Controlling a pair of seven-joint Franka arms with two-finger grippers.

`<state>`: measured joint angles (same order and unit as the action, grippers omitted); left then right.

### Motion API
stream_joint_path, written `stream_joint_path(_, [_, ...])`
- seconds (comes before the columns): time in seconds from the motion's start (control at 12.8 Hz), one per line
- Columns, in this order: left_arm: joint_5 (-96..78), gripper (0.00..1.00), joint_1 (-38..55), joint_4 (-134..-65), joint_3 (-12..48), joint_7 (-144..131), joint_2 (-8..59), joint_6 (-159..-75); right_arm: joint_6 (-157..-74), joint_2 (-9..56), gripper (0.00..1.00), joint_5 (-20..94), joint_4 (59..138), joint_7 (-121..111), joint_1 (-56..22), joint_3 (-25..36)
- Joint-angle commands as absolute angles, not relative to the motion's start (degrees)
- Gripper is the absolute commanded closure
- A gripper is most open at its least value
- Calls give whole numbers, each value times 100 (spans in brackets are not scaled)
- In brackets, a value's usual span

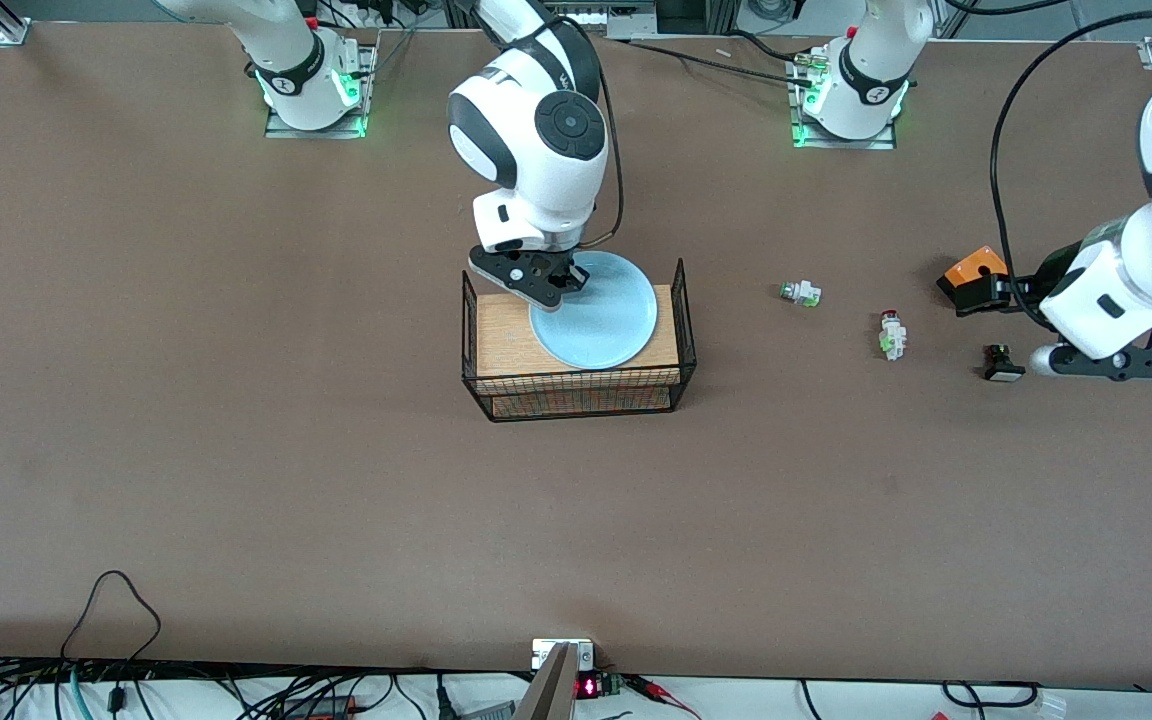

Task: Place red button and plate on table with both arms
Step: 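Open the left gripper and withdraw it from the button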

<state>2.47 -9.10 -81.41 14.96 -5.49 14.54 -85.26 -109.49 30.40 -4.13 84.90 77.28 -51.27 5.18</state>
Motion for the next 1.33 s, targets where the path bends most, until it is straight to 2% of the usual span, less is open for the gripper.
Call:
stream_joint_path(0.0, [272,0,-888,-7840,1477,-686,1626,-8367,-10846,3120,94,-273,8341,7831,-5177,545])
stream_joint_path(0.08, [290,0,-879,-7849,1485,-720,1626,-8367,-10837,3120,93,-281,8341,7840,-5177,545])
stream_joint_path(0.16, [307,0,-922,-7849,1477,-816,1626,-8367,-10872,3120,71,-281,8350,7849,-5177,545])
stream_joint_path(0.23, [334,0,-966,-7857,1450,-765,1626,-8419,-10881,3120,59,-281,8341,7840,-5133,545])
stream_joint_path(0.47, [290,0,-1028,-7831,1433,-721,1635,-8473,-10890,3103,41,-299,8341,7778,-5080,562])
stream_joint_path(0.86, [184,0,-1072,-7524,1415,-888,1573,-8675,-10898,3199,43,-369,8367,7839,-5177,562])
stream_joint_path(1.09, [202,0,-1160,-7497,1503,-826,1565,-8666,-10898,3348,53,-369,8358,7857,-5300,554])
stream_joint_path(1.25, [202,0,-1160,-7497,1486,-826,1459,-8666,-10890,3349,78,-352,8358,7831,-5309,545])
